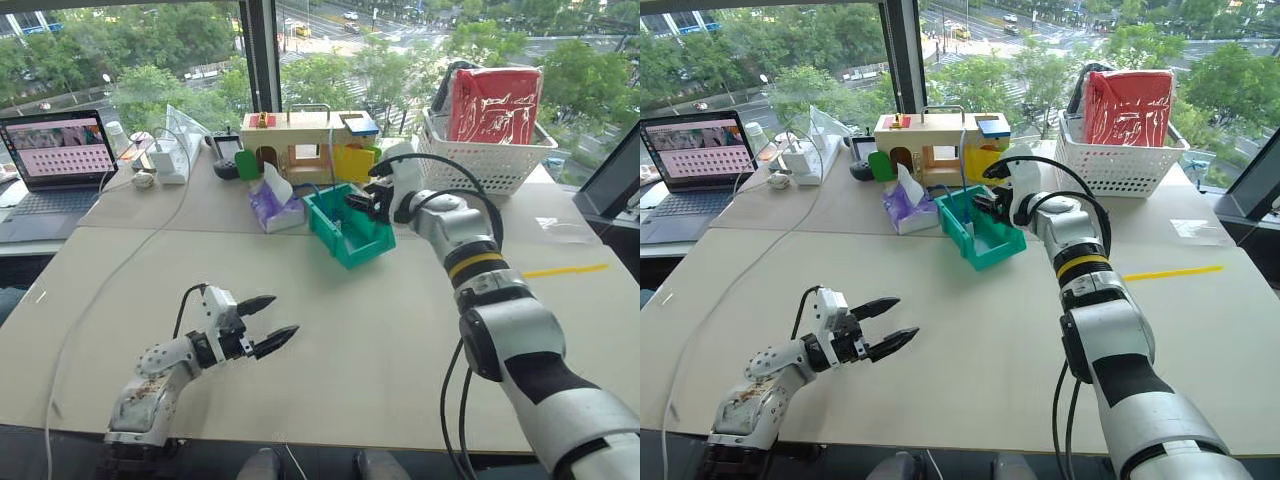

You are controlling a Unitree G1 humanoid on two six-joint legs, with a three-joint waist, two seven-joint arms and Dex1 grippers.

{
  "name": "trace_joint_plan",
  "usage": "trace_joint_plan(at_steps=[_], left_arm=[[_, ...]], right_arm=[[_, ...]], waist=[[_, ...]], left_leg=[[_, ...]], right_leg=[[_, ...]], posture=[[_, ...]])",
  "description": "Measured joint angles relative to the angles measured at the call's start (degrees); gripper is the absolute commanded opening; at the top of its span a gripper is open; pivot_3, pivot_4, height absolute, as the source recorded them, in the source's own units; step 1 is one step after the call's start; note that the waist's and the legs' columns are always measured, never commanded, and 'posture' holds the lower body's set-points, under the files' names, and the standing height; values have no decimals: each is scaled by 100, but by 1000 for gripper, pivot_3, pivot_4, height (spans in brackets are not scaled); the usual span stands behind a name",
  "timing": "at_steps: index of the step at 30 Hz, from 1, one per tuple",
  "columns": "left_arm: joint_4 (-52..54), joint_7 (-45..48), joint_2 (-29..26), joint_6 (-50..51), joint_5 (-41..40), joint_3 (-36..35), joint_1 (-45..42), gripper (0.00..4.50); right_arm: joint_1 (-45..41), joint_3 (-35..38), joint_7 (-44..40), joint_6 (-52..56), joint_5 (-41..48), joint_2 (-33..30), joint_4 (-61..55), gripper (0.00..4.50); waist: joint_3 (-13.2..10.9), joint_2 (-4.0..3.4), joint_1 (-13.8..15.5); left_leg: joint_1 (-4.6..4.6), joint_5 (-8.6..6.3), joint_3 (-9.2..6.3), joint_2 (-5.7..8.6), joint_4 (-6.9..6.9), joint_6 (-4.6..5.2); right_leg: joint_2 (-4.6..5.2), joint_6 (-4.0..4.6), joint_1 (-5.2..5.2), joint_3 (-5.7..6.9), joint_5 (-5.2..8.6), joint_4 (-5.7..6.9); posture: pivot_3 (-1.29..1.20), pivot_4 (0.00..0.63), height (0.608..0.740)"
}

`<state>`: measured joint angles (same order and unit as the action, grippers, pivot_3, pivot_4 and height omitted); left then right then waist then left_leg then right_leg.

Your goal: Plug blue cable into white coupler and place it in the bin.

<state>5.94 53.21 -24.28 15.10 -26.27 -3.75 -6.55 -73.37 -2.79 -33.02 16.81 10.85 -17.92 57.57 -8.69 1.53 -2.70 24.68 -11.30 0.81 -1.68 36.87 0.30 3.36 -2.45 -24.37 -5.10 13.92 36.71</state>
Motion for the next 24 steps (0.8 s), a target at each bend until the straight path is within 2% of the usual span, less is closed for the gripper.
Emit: trace_joint_plan(at_steps=[1,5,8,11,15,19,22,24], left_arm=[[-12,-39,2,38,-31,11,-89,4500],[-125,-134,-15,138,-81,-15,-543,4500],[-360,-237,-1,156,-78,-9,-926,4500],[-705,-369,-17,166,-10,-14,-1353,4500],[-1086,-979,-16,-182,630,18,-1757,4500],[-1397,-1268,-18,-369,1044,76,-1775,4500],[-1439,-1300,-11,-400,1092,101,-1768,4500],[-1492,-1311,-5,-412,1092,101,-1774,4500]], right_arm=[[33,97,-113,123,47,-134,-304,4475],[460,367,-584,808,386,-684,-1998,4475],[1631,401,-1102,1427,727,-1347,-3942,4475],[3347,854,-1224,1905,1173,-1725,-5639,4475],[5255,1640,-741,1962,1252,-1769,-7057,4475],[6709,2261,-90,1900,1303,-1176,-7997,4475],[7241,2445,212,1493,1270,-719,-8072,4475],[7446,2462,328,1143,1149,-626,-8027,4475]], waist=[[-9,1,18],[-28,0,58],[-27,0,102],[-29,2,170],[-30,2,168],[-33,8,112],[-33,8,94],[-33,8,85]], left_leg=[[2,1,-4,0,3,-1],[4,2,-13,2,7,-3],[7,0,-22,8,7,-6],[21,0,-31,12,11,-5],[20,1,-24,16,23,-6],[-6,6,-22,9,28,-14],[-9,22,-22,6,33,-39],[-11,26,-20,6,39,-41]], right_leg=[[-1,0,0,6,0,1],[-1,0,6,19,0,1],[0,0,13,34,0,-1],[1,-1,6,43,1,-4],[2,-2,5,32,1,-3],[-9,-3,20,26,1,12],[-13,-25,20,26,14,19],[-13,-32,22,25,18,21]], posture=[[0,150,715],[0,150,715],[0,150,715],[0,150,715],[0,150,715],[0,150,715],[0,150,715],[0,150,715]])
